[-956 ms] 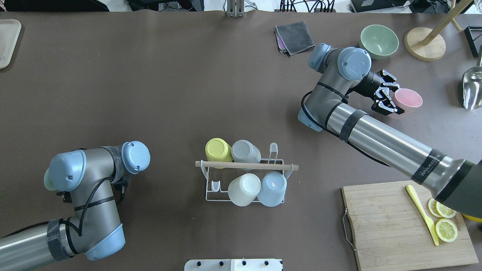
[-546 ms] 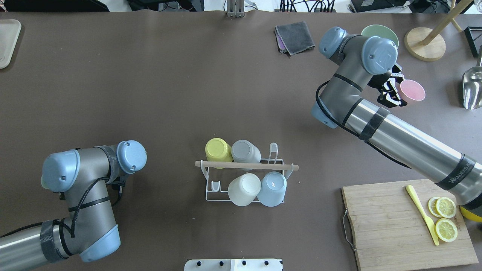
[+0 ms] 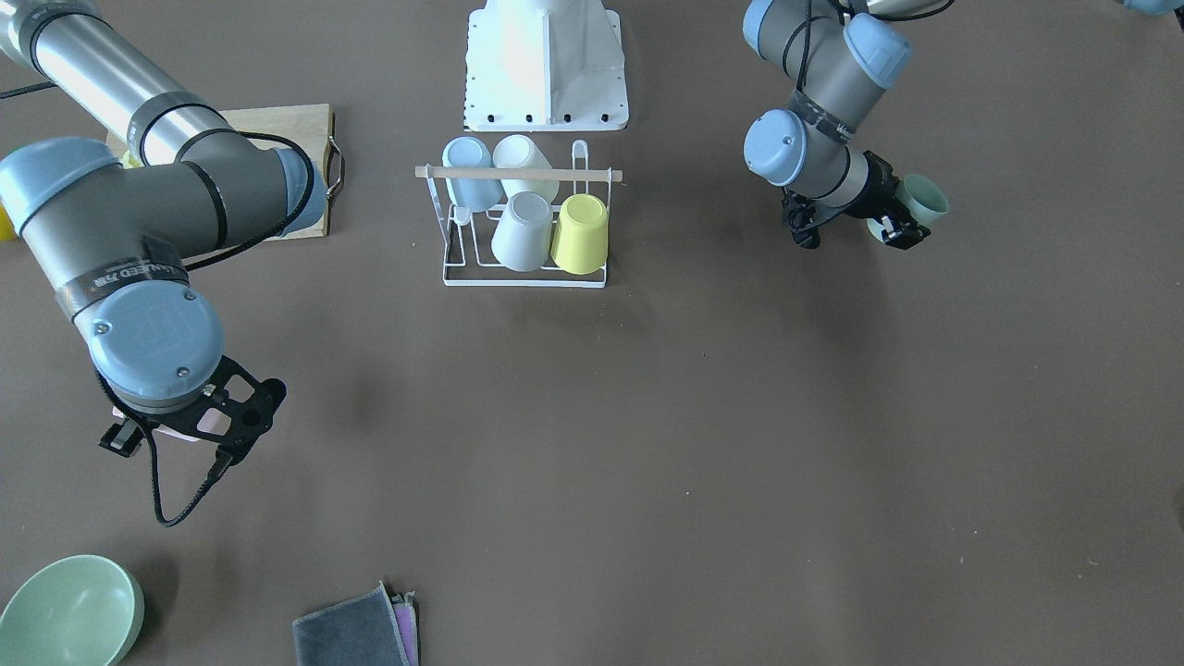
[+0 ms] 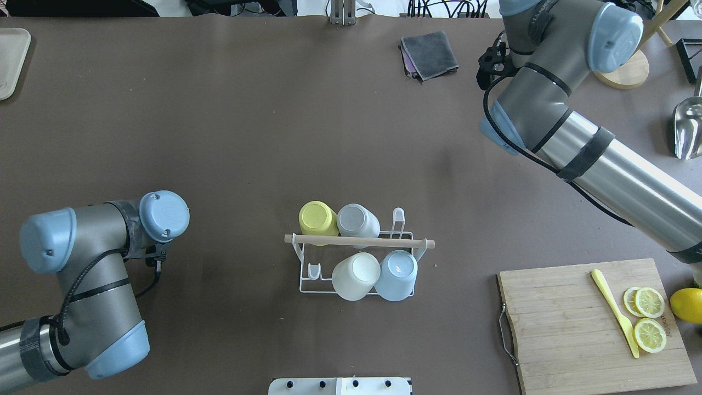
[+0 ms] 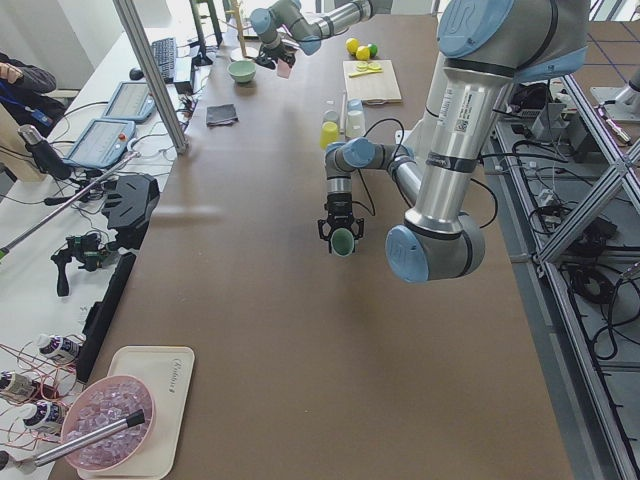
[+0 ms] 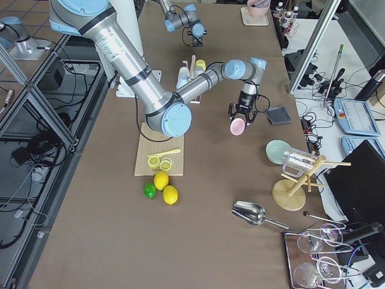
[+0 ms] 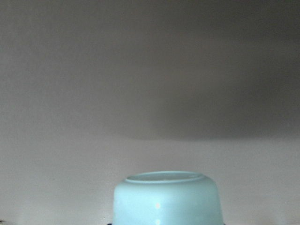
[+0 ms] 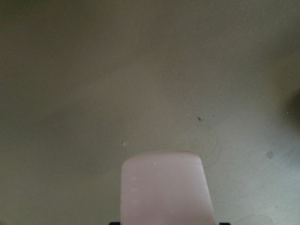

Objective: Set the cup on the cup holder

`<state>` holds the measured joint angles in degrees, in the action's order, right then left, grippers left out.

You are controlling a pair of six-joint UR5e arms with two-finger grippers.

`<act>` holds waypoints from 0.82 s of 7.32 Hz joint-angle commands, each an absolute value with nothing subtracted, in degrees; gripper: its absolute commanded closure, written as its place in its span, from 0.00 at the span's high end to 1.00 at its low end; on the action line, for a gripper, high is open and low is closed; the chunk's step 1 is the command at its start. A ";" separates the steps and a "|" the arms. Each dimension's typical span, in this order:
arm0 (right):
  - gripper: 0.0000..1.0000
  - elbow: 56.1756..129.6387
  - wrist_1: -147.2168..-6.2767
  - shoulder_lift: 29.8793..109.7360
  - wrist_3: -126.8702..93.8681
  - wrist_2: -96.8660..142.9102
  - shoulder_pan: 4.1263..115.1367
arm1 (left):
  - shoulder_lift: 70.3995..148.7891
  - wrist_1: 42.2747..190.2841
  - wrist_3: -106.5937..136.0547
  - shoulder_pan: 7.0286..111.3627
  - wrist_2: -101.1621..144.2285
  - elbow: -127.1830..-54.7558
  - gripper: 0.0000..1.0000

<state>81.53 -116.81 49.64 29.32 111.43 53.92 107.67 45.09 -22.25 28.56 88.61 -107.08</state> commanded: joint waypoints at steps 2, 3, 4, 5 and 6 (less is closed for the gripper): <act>0.46 86.31 -93.52 54.21 13.15 133.52 57.03 | 108.18 49.04 -22.41 36.45 88.94 -109.24 0.37; 0.46 86.83 -86.38 54.75 7.79 138.29 58.00 | 110.54 49.13 -22.41 37.87 89.12 -109.34 0.36; 0.46 87.71 -79.00 55.45 3.82 140.17 58.01 | 113.00 48.96 -22.33 38.14 89.03 -110.55 0.36; 0.46 88.41 -69.88 57.11 -1.79 142.45 58.09 | 114.77 48.96 -21.98 38.14 88.95 -111.35 0.36; 0.46 88.59 -58.74 59.39 -7.24 143.34 58.27 | 114.96 48.96 -21.89 38.06 88.77 -111.44 0.36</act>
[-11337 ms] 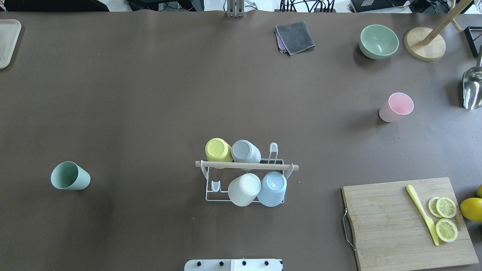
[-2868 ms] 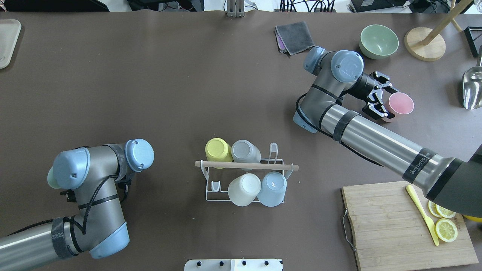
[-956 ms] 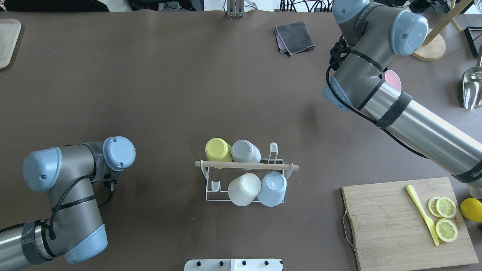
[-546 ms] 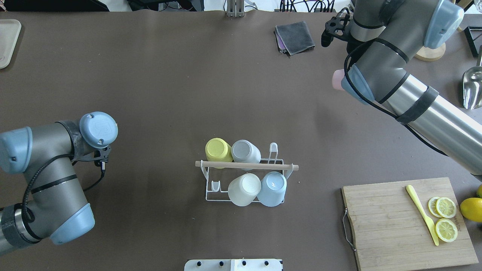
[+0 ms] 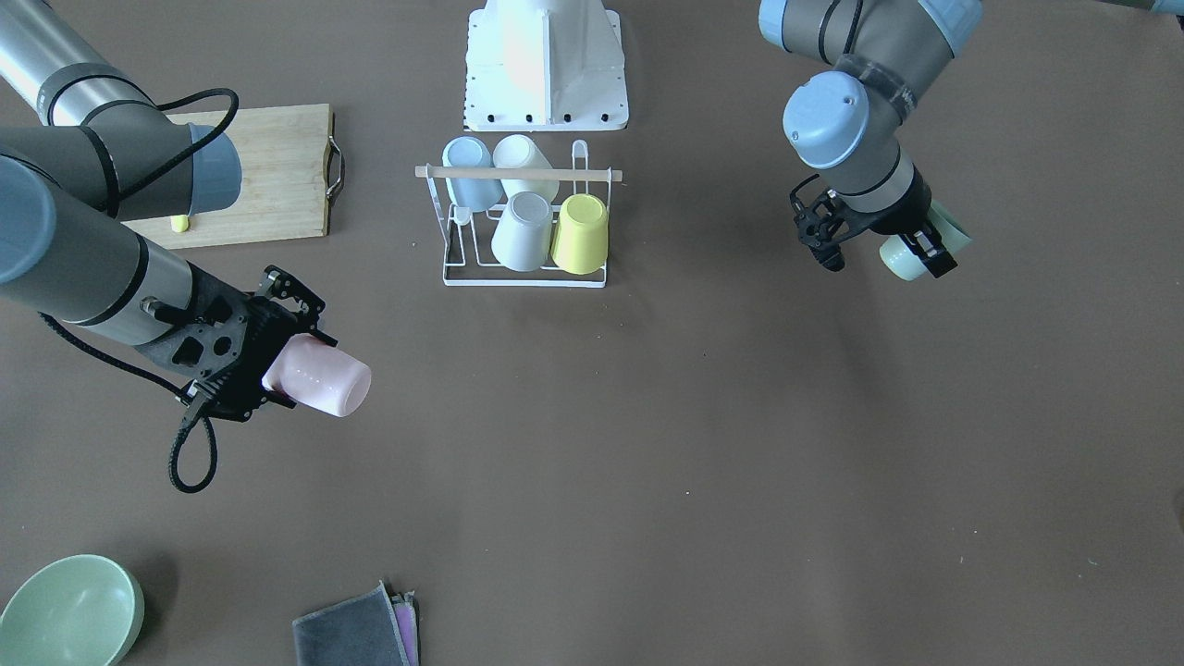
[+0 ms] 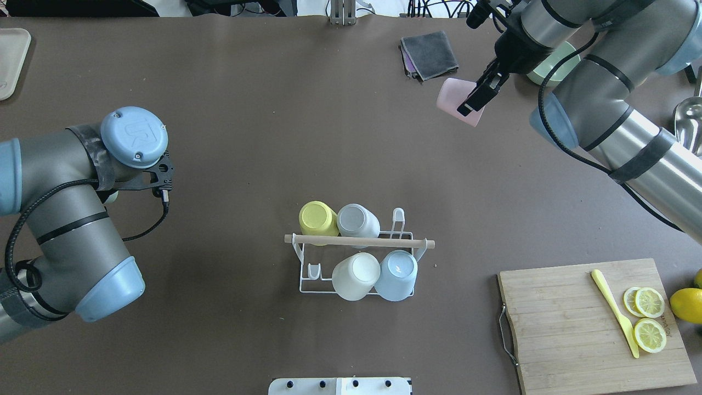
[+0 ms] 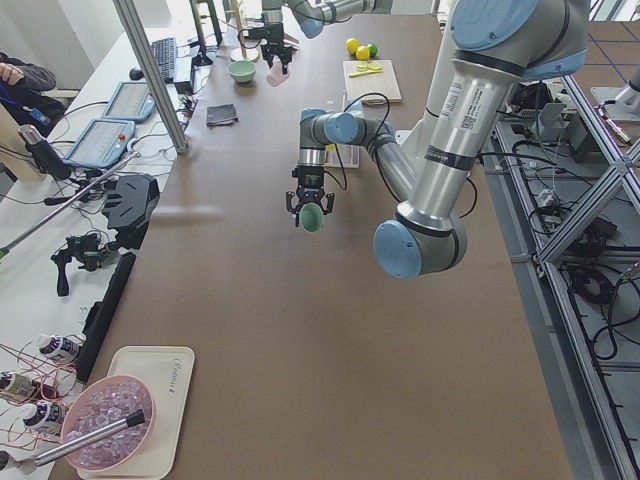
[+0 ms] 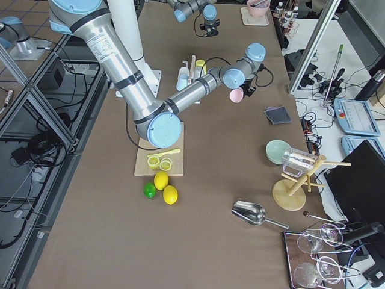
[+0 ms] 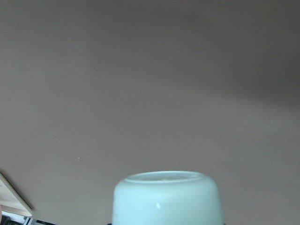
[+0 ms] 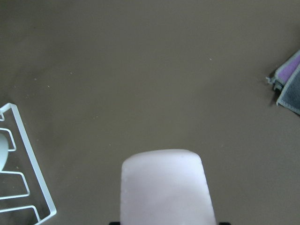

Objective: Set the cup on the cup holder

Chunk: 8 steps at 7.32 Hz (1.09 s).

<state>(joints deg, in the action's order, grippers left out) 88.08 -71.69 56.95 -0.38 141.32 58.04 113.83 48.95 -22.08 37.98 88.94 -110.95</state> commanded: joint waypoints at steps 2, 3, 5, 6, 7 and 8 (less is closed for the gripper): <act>0.45 88.33 -39.11 64.14 -16.40 142.74 58.18 | 115.14 48.87 -22.06 37.97 88.51 -113.88 0.36; 0.45 88.33 -35.54 64.42 -16.61 142.04 58.44 | 115.14 48.87 -22.06 37.62 86.42 -114.60 0.36; 0.45 86.50 -28.08 66.35 -16.61 136.88 58.71 | 115.31 48.95 -22.06 37.62 85.26 -116.44 0.18; 0.45 84.22 -23.16 66.01 -16.61 134.84 58.62 | 115.40 48.96 -22.32 37.62 85.34 -116.89 0.08; 0.45 83.94 -19.81 66.09 -16.70 132.91 58.62 | 115.84 49.65 -22.32 37.53 85.69 -117.33 0.06; 0.45 84.02 -15.60 66.01 -18.27 129.93 58.01 | 114.97 57.23 -22.32 37.27 85.87 -116.64 0.05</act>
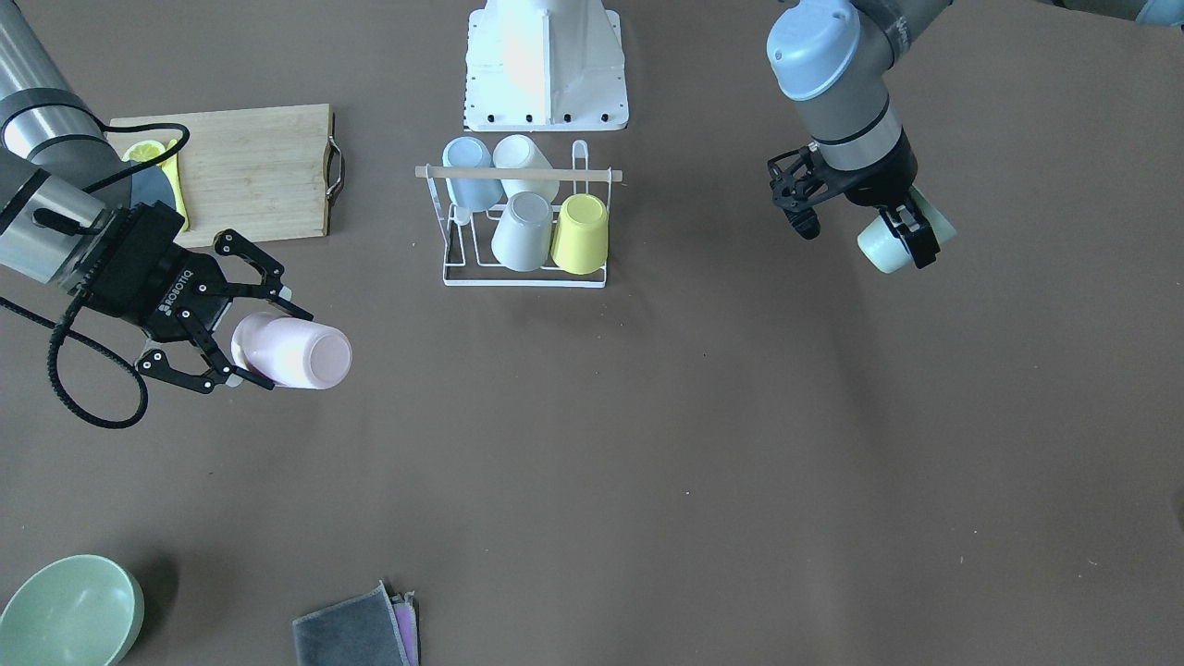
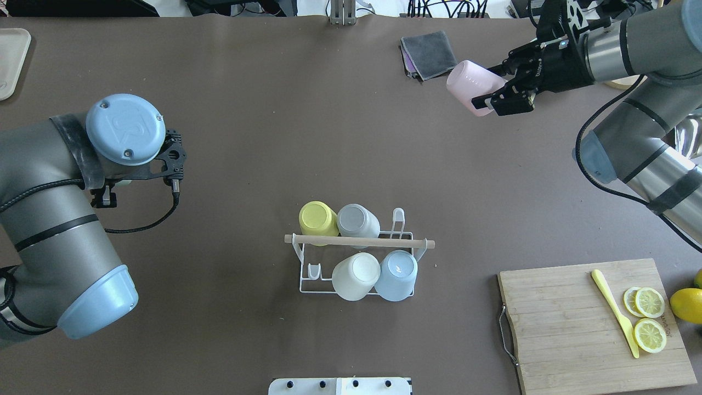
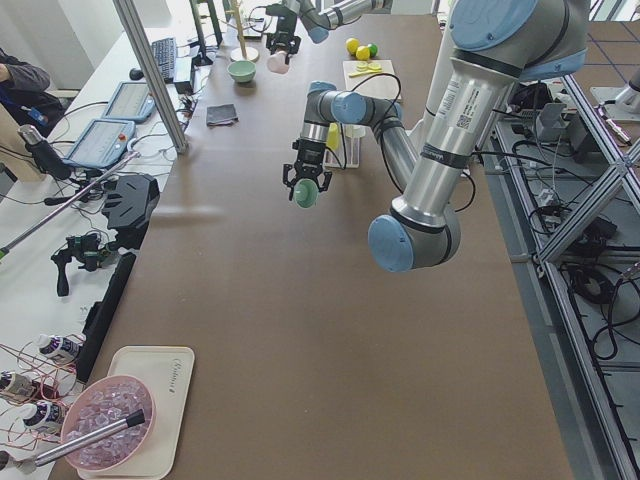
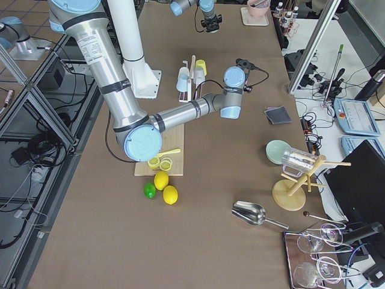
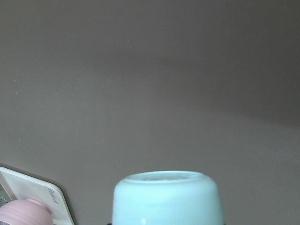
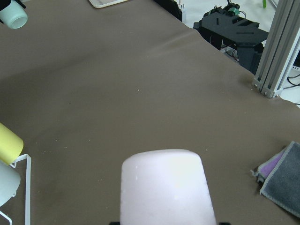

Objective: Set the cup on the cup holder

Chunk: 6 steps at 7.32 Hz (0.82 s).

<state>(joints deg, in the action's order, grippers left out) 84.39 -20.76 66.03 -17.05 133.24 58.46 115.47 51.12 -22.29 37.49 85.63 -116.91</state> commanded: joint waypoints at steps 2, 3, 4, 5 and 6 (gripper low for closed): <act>0.45 84.02 -4.10 66.44 -24.76 118.54 51.98 | 110.76 74.45 -22.32 37.18 85.96 -113.57 0.04; 0.45 84.02 0.74 66.97 -26.87 113.17 48.72 | 109.70 80.80 -21.98 37.18 86.04 -113.90 0.03; 0.45 84.81 7.06 69.32 -30.03 106.50 44.34 | 109.17 86.17 -21.97 37.26 89.00 -114.25 0.00; 0.44 84.90 12.60 70.74 -31.36 103.91 41.77 | 107.77 93.44 -21.80 37.44 93.56 -114.34 0.00; 0.44 84.90 15.70 71.45 -31.29 101.28 38.09 | 103.66 104.39 -21.71 37.44 94.21 -114.69 0.00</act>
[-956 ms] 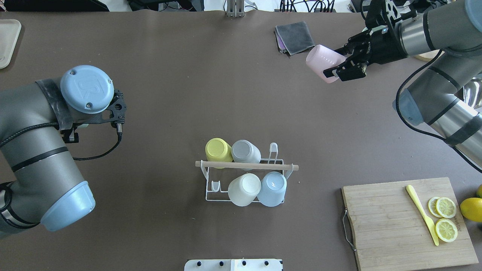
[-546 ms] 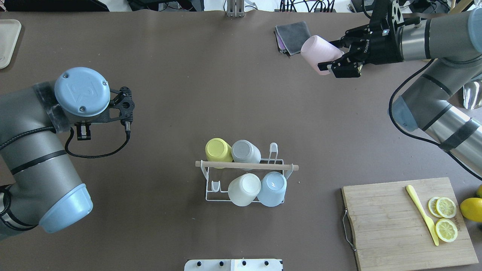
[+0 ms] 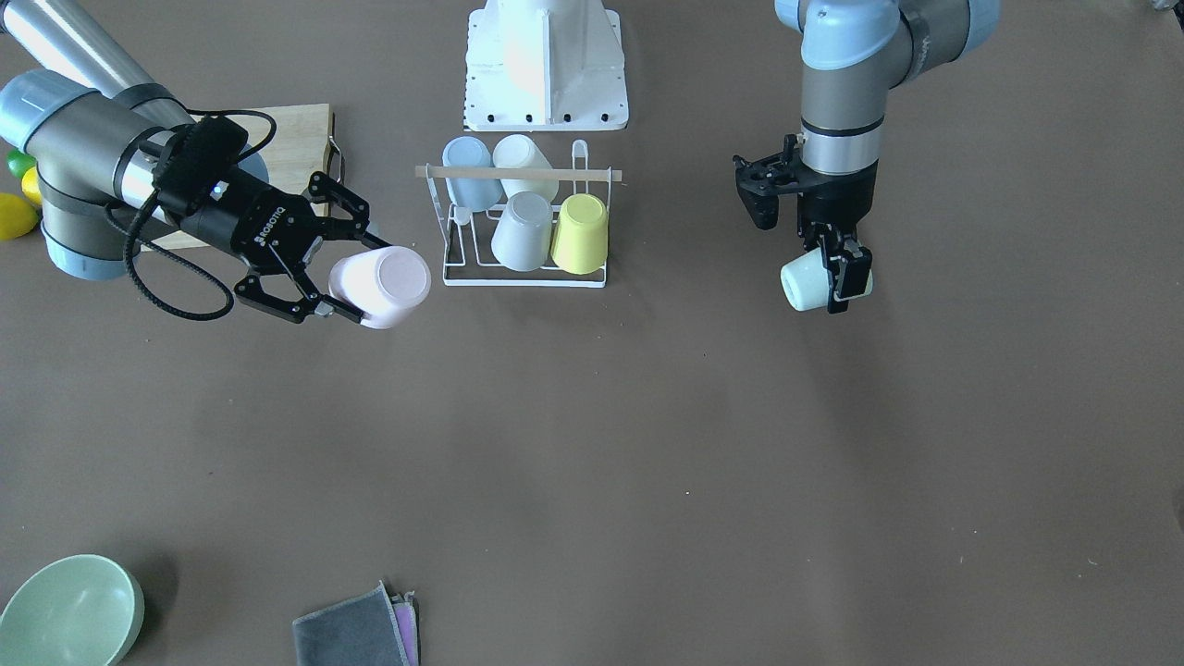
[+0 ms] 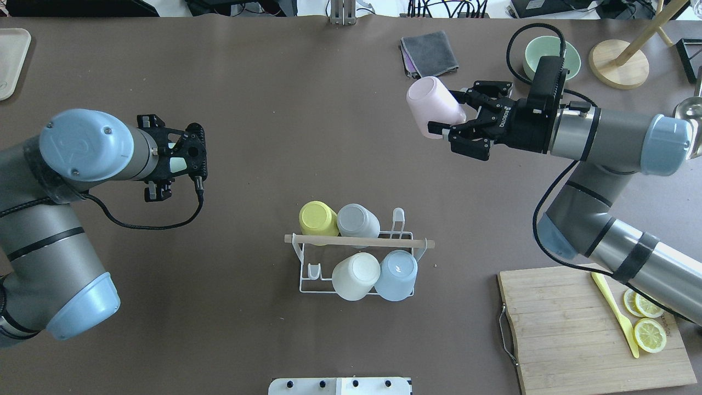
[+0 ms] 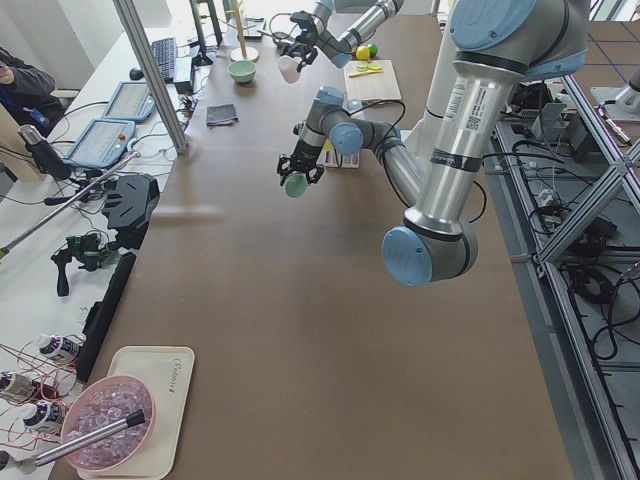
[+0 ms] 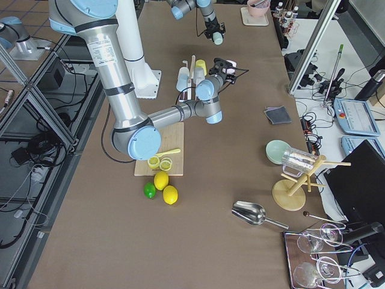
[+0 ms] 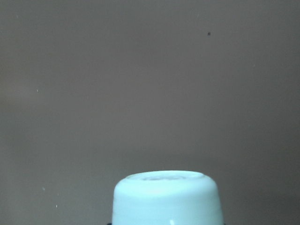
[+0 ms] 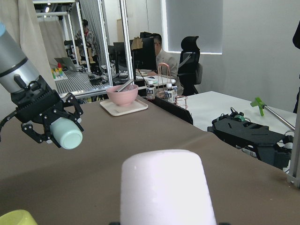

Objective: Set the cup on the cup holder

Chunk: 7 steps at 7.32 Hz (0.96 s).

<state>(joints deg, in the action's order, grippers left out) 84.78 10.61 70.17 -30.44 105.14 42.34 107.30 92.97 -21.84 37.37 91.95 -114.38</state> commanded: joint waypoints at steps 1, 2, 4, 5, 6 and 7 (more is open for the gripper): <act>0.44 84.82 18.17 71.72 -31.03 96.20 34.92 | 99.97 114.94 -21.71 37.44 94.22 -114.70 0.00; 0.44 84.81 20.11 72.24 -30.94 94.06 34.02 | 97.06 124.53 -21.62 37.44 94.31 -114.61 0.00; 0.44 84.73 21.52 74.25 -29.11 89.34 29.04 | 94.14 135.93 -17.71 37.35 94.31 -114.34 0.00; 0.44 84.47 22.49 74.35 -28.05 87.64 27.44 | 93.52 138.92 -11.92 37.27 95.00 -114.08 0.00; 0.44 84.38 22.41 74.36 -27.34 87.37 26.81 | 92.82 145.22 -11.17 37.18 95.10 -113.65 0.00; 0.44 84.64 22.41 74.27 -25.33 86.49 26.20 | 91.25 152.24 -8.55 36.57 95.10 -112.51 0.00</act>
